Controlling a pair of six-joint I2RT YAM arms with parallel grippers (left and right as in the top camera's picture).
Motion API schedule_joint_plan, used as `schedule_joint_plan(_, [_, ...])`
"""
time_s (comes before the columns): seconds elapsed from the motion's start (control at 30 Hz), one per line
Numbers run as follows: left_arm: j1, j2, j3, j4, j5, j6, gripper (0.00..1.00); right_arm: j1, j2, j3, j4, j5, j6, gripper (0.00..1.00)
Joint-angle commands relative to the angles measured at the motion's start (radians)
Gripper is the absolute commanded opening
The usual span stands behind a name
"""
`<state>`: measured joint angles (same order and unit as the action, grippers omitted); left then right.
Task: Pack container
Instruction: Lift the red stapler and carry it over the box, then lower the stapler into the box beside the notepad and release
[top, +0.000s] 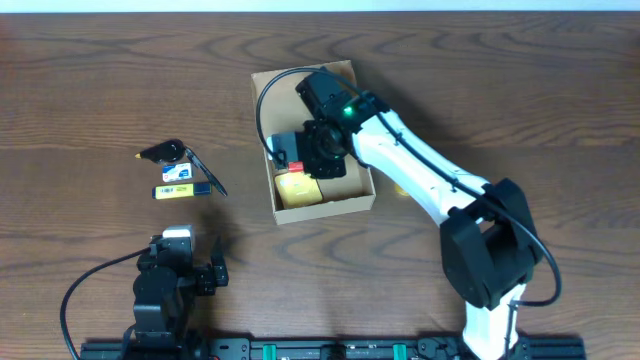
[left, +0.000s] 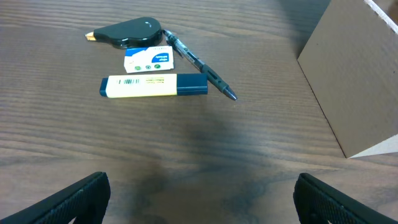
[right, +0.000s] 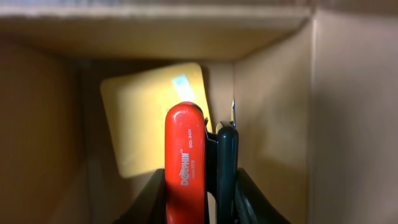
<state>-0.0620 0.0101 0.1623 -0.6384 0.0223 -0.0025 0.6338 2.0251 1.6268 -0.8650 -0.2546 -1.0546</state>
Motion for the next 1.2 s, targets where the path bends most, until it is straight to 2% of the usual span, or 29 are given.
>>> schedule_joint_plan(0.0, [-0.004, -0.006, -0.007, -0.002, -0.004, 0.006, 0.95, 0.022, 0.033, -0.002, 0.017, -0.042, -0.035, 0.01])
schedule_joint_plan(0.47, [-0.004, -0.006, -0.007, -0.002, -0.004, 0.006, 0.95, 0.027, 0.076, -0.002, 0.132, -0.041, -0.035, 0.01])
schedule_joint_plan(1.17, [-0.004, -0.006, -0.007, -0.002, -0.004, 0.006, 0.95, 0.028, 0.076, -0.002, 0.163, -0.006, -0.035, 0.02])
